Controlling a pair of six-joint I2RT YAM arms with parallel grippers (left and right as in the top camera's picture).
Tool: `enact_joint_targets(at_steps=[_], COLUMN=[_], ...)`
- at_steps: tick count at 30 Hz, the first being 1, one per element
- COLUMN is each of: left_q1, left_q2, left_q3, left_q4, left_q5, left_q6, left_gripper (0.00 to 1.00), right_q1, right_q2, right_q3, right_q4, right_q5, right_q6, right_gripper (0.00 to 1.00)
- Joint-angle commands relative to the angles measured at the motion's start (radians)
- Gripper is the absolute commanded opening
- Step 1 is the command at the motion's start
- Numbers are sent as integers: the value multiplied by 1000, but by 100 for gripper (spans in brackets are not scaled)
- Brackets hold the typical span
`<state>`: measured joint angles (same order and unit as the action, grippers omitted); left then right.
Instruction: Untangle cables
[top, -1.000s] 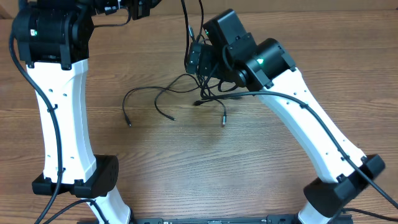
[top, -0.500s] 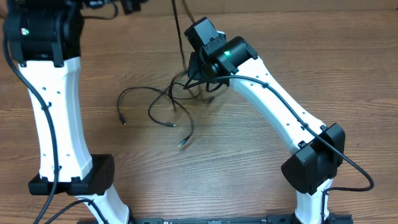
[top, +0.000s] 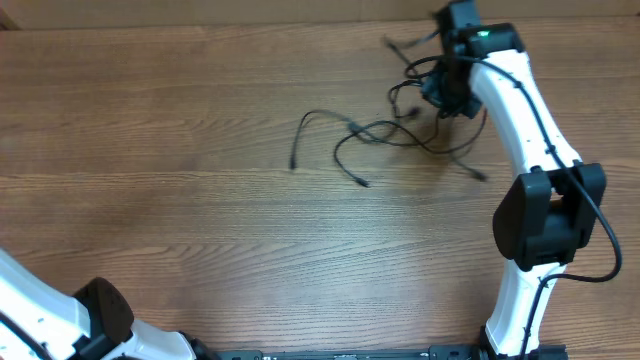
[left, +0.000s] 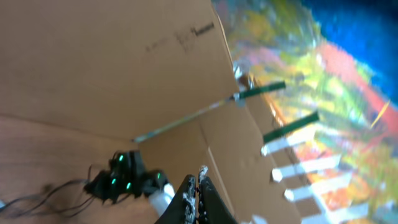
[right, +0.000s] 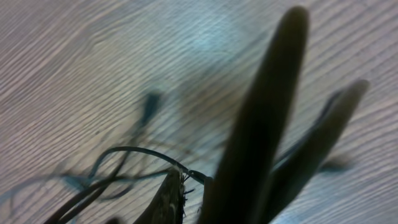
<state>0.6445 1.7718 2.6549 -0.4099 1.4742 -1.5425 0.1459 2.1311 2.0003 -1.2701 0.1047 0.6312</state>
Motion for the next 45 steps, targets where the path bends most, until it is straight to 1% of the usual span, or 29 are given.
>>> enact_joint_targets(at_steps=[1, 2, 5, 7, 9, 10, 11, 12, 13, 16, 18, 19, 20, 21, 22, 24, 26, 27, 28, 29, 30, 31, 32, 33, 34, 37, 38, 42, 45], left_q1=[-14, -26, -66, -84, -95, -96, -95, -95, -95, -95, -95, -95, -95, -96, -98, -109, -134, -150, -171, -197, -208, -224, -240, -250, -270, -313, -372, -536, -650], left_q2=[-12, -13, -13, -12, -12, -12, -12, -12, -12, -12, -12, -12, -12, -12, -12, -12, -12, -12, -12, -12, -12, -12, -12, -12, -12, -10, -8, 27, 84], left_q3=[14, 14, 14, 14, 14, 14, 14, 14, 14, 14, 14, 14, 14, 14, 14, 14, 14, 14, 14, 14, 14, 14, 14, 14, 13, 13, 11, 10, 10], left_q4=[3, 3, 3, 2, 2, 2, 2, 0, -3, -3, -4, -4, -4, -4, -4, -5, -5, -8, -26, -59, -76, -111, -165, -200, -248, -329, -410, -615, -737], left_q5=[106, 106, 106, 106, 106, 106, 106, 106, 106, 106, 106, 104, 94, 82, 59, 11, -69, -122, -188, -285, -335, -422, -528, -600, -724, -885, -992, -1230, -1294], left_q6=[71, 110, 170, 191, 200, 201, 202, 203, 204, 204, 204, 205, 206, 209, 213, 217, 250, 268, 283, 305, 315, 332, 348, 361, 413, 541, 683, 913, 1025], left_gripper=[4, 4, 4, 4, 4, 4, 4, 4, 4, 4, 4, 4, 4, 4, 4, 4, 4, 18, 49, 63, 76, 96, 100, 100, 100, 100, 100, 100, 100], right_q1=[47, 63, 145, 227, 319, 362, 401, 432, 453, 472, 443, 425, 394, 371, 337, 304, 283, 279, 277, 277, 277, 277, 280, 280, 280, 280, 280, 279, 279], right_q2=[-35, -35, -35, -35, -32, -27, -21, -8, 3, 49, 71, 71, 71, 69, 60, 41, 11, -3, -20, -35, -40, -46, -48, -48, -48, -51, -55, -70, -84], right_q3=[14, 14, 14, 14, 14, 14, 14, 14, 14, 14, 14, 15, 15, 16, 25, 44, 81, 101, 135, 172, 194, 230, 264, 288, 323, 376, 427, 536, 601], right_q4=[7, 5, 10, 11, -20, -51, -91, -136, -177, -303, -346, -348, -343, -333, -315, -301, -269, -245, -213, -188, -180, -177, -178, -180, -181, -166, -156, -168, -201], right_q5=[-140, -145, -138, -70, 52, 103, 148, 196, 245, 422, 463, 455, 432, 407, 362, 321, 259, 208, 110, -9, -68, -129, -166, -175, -172, -174, -172, -138, -74], right_q6=[-12, -13, -55, -87, -90, -90, -90, -85, -75, 40, 106, 122, 139, 144, 142, 131, 62, -6, -109, -216, -260, -271, -248, -232, -212, -213, -225, -247, -247], right_gripper=[4, 4, 4, 4, 4, 22, 43, 73, 100, 100, 100, 100, 96, 89, 86, 84, 87, 90, 95, 100, 100, 100, 100, 100, 100, 100, 100, 100, 100])
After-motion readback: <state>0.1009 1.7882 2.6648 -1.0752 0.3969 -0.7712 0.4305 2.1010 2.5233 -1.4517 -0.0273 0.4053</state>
